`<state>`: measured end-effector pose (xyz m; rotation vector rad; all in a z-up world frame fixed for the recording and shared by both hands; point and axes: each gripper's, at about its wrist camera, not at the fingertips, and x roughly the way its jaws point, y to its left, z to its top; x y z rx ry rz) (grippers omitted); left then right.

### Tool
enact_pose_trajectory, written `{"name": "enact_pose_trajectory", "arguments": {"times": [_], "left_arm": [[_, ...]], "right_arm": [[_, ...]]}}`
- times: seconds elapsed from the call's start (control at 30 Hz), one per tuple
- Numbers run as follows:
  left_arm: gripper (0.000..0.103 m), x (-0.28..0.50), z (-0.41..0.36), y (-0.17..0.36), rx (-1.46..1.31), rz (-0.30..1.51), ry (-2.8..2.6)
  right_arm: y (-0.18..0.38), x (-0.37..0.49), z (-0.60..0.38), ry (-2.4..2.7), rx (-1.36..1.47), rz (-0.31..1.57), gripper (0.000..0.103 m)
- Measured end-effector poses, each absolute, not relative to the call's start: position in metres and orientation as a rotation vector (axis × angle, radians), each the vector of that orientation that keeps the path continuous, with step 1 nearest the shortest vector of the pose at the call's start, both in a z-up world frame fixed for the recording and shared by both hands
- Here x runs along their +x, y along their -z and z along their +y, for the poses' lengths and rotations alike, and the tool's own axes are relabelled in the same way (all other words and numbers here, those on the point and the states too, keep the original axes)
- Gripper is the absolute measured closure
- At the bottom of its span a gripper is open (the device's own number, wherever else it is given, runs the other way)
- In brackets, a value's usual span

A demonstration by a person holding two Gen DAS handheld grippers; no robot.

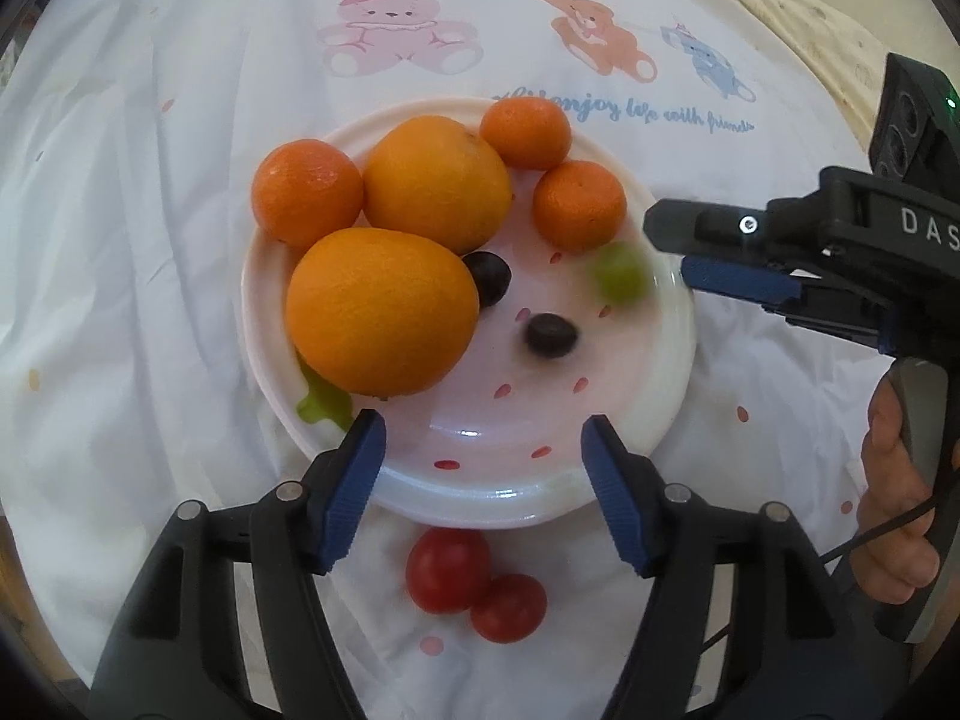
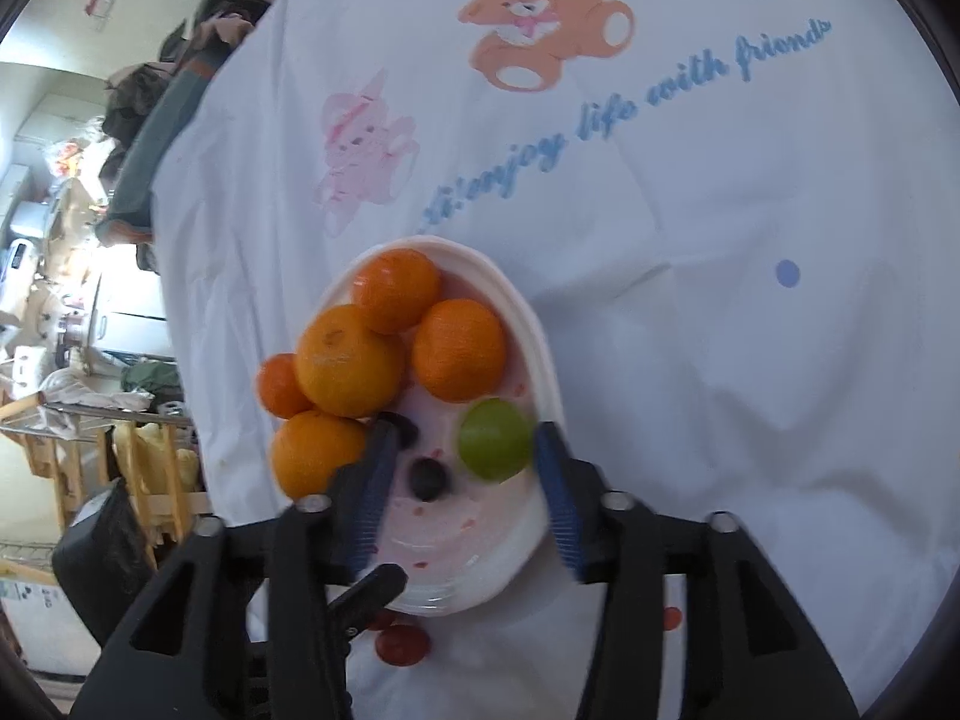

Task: Organize fruits
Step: 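Carry both grapes over the pink plate and open both tools, then withdraw both open tools toward the red cherry tomatoes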

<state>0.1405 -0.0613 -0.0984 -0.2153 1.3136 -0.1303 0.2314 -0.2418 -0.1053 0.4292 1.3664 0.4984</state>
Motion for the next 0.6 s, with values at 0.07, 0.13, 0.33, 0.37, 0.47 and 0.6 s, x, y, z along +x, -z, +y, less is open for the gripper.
{"name": "enact_pose_trajectory", "arguments": {"times": [0.07, 0.13, 0.33, 0.37, 0.47, 0.6], "left_arm": [[0.039, 0.139, -0.058, 0.095, -0.225, 1.311, 0.128], [0.039, 0.139, -0.056, 0.092, -0.228, 1.308, 0.127], [0.039, 0.124, -0.043, 0.066, -0.206, 1.272, 0.101], [0.039, 0.121, -0.040, 0.061, -0.209, 1.262, 0.093], [0.039, 0.113, -0.034, 0.053, -0.215, 1.249, 0.077], [0.039, 0.095, -0.029, 0.046, -0.187, 1.235, 0.068]], "right_arm": [[0.102, 0.232, -0.243, -0.494, 0.407, 1.347, 0.048], [0.103, 0.234, -0.247, -0.489, 0.432, 1.346, 0.048], [0.093, 0.230, -0.267, -0.447, 0.482, 1.305, 0.048], [0.090, 0.226, -0.270, -0.446, 0.488, 1.295, 0.048], [0.079, 0.215, -0.274, -0.429, 0.474, 1.264, 0.048], [0.065, 0.198, -0.272, -0.424, 0.429, 1.227, 0.048]]}}
